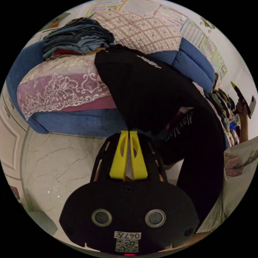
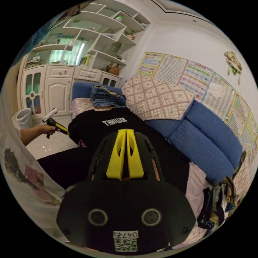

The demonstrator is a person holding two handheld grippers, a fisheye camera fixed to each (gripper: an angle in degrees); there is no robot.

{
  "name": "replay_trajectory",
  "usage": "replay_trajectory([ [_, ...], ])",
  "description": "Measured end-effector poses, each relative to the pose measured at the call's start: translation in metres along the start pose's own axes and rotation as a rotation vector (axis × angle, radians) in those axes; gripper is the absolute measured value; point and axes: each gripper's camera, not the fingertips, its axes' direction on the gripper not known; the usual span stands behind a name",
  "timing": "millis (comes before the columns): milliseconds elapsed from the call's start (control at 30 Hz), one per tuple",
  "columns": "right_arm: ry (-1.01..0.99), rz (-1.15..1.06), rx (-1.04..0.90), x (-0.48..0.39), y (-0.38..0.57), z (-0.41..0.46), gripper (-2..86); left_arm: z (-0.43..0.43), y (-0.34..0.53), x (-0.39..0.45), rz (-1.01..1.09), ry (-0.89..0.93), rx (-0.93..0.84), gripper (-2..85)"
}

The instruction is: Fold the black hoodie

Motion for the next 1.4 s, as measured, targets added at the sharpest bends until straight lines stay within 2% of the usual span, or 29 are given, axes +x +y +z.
replay_trajectory([
  [33,-0.027,0.004,-0.008,-0.004,-0.007,0.006,-0.4,-0.012,-0.001,0.001,0.020,-0.005,-0.016,0.2],
  [133,-0.272,0.022,-0.020,-0.024,-0.042,0.036,0.3,-0.090,-0.006,0.001,0.095,0.055,-0.042,-0.6],
  [200,-0.490,0.035,-0.029,-0.045,-0.070,0.063,1.7,-0.172,-0.011,-0.003,0.144,0.165,0.039,-0.8],
  [267,-0.589,0.014,-0.060,-0.066,-0.092,0.085,3.2,-0.237,-0.015,-0.015,0.143,0.279,0.164,-0.9],
  [400,-0.660,-0.062,-0.088,-0.116,-0.148,0.118,8.4,-0.357,-0.028,-0.058,0.034,0.525,0.428,-1.0],
  [567,-0.730,-0.101,-0.058,-0.164,-0.211,0.140,13.1,-0.437,-0.051,-0.083,-0.078,0.652,0.526,-1.0],
  [767,-0.520,-0.165,0.007,-0.212,-0.278,0.153,13.9,-0.505,-0.075,-0.090,-0.262,0.691,0.552,-1.0],
  [1000,-0.425,-0.123,0.023,-0.233,-0.343,0.176,13.3,-0.570,-0.093,-0.100,-0.496,0.803,0.589,-1.0],
  [1100,-0.449,-0.118,0.043,-0.235,-0.373,0.188,13.5,-0.592,-0.103,-0.096,-0.544,0.828,0.587,-1.0],
  [1200,-0.444,-0.145,-0.023,-0.249,-0.400,0.204,13.4,-0.608,-0.112,-0.091,-0.612,0.857,0.589,-1.0],
  [1400,-0.363,-0.013,0.004,-0.247,-0.433,0.243,9.1,-0.619,-0.126,-0.069,-0.701,0.945,0.587,-1.0],
])
